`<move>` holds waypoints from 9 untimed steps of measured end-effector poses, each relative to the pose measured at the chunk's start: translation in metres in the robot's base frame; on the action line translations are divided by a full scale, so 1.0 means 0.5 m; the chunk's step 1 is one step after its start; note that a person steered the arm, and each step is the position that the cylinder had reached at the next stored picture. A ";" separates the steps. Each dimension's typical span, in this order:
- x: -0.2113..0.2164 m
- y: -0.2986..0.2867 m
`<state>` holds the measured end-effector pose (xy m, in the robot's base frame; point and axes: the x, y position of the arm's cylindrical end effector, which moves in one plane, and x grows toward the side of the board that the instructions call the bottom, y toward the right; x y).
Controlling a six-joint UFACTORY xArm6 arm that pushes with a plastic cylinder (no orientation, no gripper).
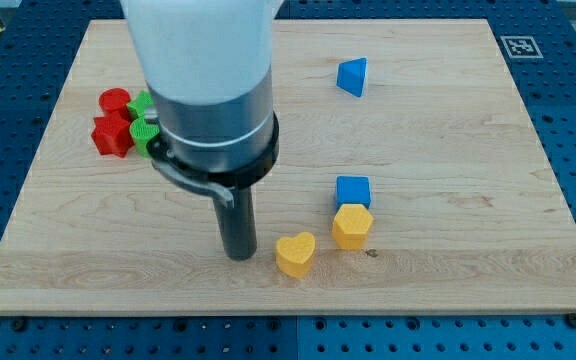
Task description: Push the yellow heart below the yellow hexagon
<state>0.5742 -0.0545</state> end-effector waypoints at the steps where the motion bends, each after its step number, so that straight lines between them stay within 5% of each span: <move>1: 0.015 0.007; 7: 0.000 0.136; 9: 0.065 0.140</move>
<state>0.6066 0.0154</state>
